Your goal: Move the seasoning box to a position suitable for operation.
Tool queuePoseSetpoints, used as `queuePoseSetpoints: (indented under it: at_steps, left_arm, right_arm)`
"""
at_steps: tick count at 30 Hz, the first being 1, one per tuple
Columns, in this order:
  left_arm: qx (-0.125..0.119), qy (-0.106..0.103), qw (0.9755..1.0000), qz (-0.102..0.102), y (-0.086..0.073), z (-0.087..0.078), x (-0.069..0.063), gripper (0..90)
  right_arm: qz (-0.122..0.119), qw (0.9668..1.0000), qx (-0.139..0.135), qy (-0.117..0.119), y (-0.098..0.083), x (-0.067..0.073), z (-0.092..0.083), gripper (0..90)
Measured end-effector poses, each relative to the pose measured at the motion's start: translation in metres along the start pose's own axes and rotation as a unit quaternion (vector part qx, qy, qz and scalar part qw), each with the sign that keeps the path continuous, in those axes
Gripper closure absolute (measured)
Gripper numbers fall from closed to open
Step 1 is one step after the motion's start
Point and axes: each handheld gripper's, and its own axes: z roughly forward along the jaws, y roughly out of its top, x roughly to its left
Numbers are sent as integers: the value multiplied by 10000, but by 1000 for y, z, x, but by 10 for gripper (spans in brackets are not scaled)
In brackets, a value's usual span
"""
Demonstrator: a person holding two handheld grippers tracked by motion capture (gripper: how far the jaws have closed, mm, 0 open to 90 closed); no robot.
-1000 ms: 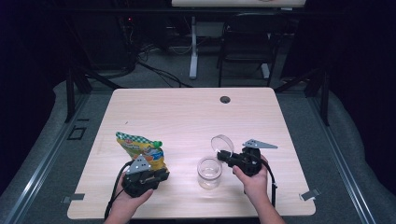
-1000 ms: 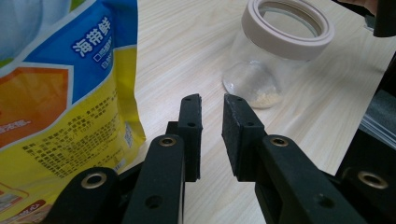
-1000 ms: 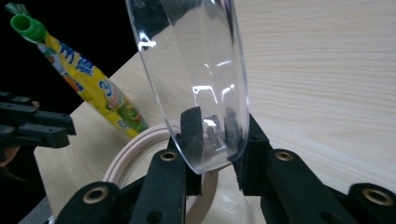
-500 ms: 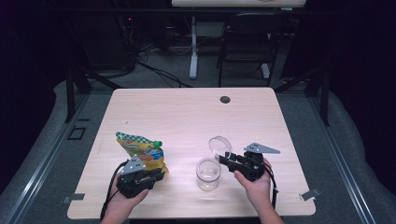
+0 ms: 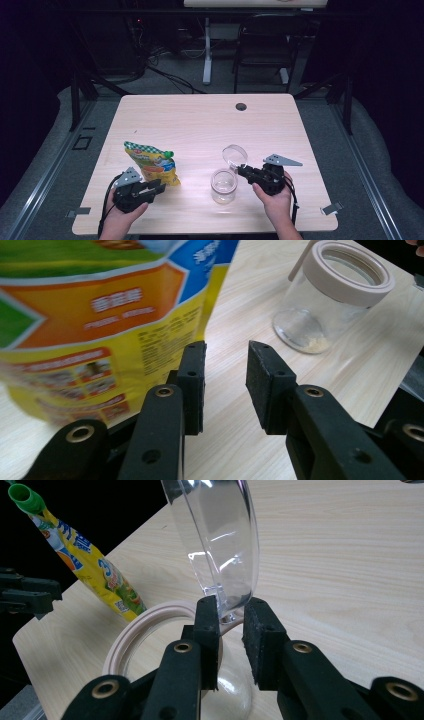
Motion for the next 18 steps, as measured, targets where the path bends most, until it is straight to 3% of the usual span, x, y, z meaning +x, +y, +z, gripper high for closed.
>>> queuePoseSetpoints:
  at_steps: [9,12,15,18]
  left_arm:
    - [-80,206,9997,-143,-6,-13,13,663]
    - [-56,273,9996,38,-7,-18,17,624]
    - [-89,378,9992,-81,-8,-21,21,615]
    - [-131,368,9992,-96,-9,-22,24,595]
  right_arm:
    - [-223,9997,37,-6,3,-1,3,732]
    - [-337,9994,87,-56,1,1,-2,700]
    - [-363,9992,146,-65,2,4,-6,664]
    - [-560,9981,235,-137,2,8,-10,643]
